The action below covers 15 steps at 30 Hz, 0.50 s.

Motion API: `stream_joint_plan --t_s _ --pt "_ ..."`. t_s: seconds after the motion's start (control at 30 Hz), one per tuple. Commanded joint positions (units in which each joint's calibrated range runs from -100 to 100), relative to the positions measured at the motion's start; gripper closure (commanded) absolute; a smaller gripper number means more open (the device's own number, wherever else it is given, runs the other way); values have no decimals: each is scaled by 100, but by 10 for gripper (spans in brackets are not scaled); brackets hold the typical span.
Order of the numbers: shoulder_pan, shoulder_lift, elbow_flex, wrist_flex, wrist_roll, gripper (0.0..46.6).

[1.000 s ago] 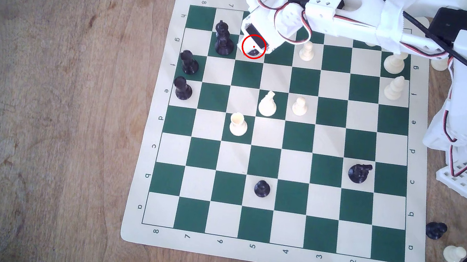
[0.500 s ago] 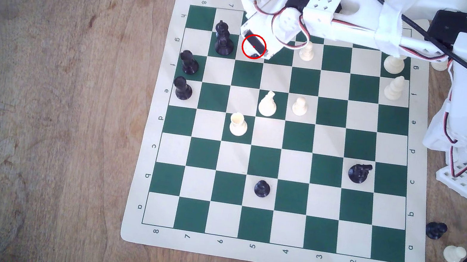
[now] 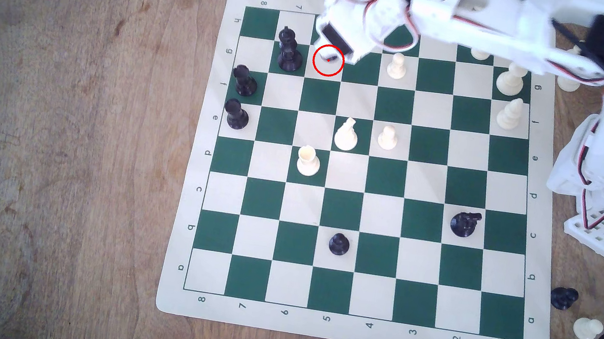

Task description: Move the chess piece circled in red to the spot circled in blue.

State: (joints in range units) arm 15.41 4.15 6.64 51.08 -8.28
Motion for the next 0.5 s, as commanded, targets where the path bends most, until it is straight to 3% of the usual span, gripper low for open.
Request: stream_joint_plan --t_s 0.0,0.2,0.47 --pt "-294 -1646 197 93 10 463" --pt "-1373 -2927 1702 167 147 463" --pt "-3501 -4006 2926 339 283 463"
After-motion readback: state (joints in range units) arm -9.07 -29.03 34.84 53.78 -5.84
